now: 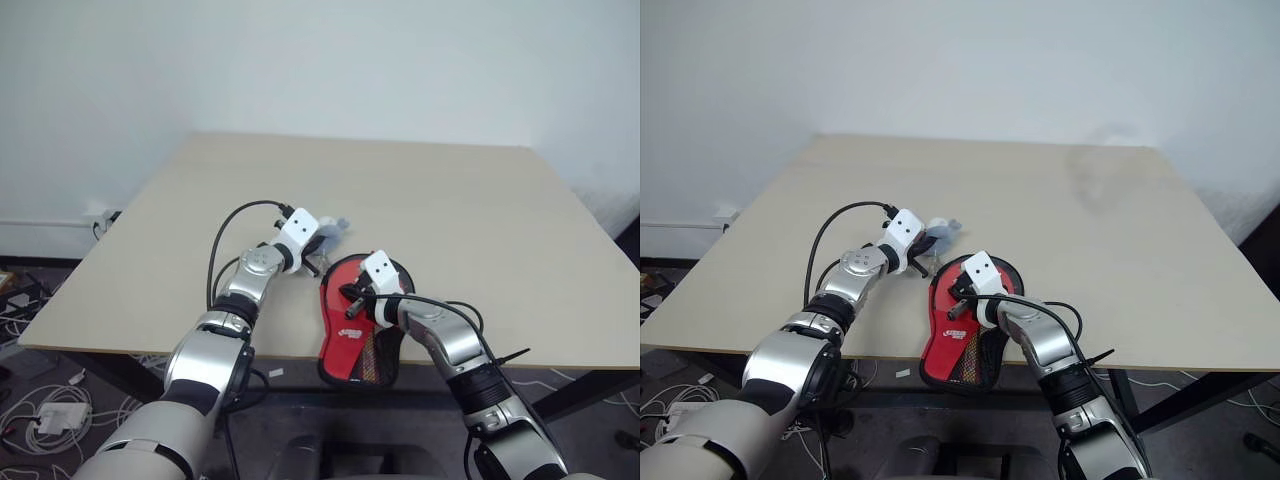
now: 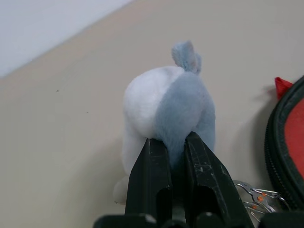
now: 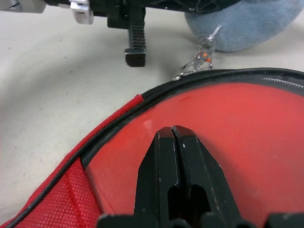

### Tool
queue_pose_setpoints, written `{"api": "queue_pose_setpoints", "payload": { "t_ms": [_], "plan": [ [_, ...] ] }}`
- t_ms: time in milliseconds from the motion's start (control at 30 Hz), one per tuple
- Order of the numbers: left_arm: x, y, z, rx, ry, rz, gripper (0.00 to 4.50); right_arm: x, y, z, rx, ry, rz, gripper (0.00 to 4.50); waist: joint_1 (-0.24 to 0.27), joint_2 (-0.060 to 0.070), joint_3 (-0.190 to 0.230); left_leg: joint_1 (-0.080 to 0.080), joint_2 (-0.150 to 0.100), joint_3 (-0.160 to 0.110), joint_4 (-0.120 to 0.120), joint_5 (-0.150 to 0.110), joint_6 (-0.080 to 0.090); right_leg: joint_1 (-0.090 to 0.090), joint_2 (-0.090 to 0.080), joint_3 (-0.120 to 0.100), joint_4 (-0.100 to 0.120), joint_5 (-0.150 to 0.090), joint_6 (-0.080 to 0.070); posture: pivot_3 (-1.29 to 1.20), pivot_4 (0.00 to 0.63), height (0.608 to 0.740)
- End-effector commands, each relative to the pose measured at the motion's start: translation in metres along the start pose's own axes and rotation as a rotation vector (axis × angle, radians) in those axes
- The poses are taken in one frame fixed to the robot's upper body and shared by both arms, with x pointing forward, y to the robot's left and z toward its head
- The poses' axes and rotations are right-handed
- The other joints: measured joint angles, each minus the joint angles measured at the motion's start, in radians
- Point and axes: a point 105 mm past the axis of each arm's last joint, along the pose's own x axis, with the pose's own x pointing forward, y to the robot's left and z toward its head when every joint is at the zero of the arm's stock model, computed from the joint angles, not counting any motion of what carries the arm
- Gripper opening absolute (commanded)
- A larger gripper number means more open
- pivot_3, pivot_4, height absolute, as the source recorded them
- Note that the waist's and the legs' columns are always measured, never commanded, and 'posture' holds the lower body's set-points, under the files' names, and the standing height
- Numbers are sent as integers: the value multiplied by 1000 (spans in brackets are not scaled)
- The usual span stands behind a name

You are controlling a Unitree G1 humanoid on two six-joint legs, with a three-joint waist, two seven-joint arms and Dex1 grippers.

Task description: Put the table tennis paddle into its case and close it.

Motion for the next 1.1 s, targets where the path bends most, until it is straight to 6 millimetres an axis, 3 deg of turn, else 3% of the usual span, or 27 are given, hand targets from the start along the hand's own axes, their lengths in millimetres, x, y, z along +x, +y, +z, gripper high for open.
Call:
{"api": "queue_pose_setpoints", "payload": {
  "t_ms": [33, 400, 600, 1100],
  "plan": [
    [4, 15, 34, 57, -82, 53, 21, 1, 7, -35, 48, 128, 22, 0, 0, 0, 0, 0, 0, 0, 0, 0, 0, 0, 0, 0, 0, 0, 0, 0, 0, 707],
    [8, 25, 47, -55, -110, 112, 21, 1, 10, -37, 52, 140, 26, 0, 0, 0, 0, 0, 0, 0, 0, 0, 0, 0, 0, 0, 0, 0, 0, 0, 0, 707],
    [15, 14, 57, -116, -143, 74, 21, 0, 11, -38, 55, 144, 27, 0, 0, 0, 0, 0, 0, 0, 0, 0, 0, 0, 0, 0, 0, 0, 0, 0, 0, 707],
    [28, -12, 60, -75, -120, 42, 21, -2, 14, -40, 59, 151, 29, 0, 0, 0, 0, 0, 0, 0, 0, 0, 0, 0, 0, 0, 0, 0, 0, 0, 0, 707]
  ]
}}
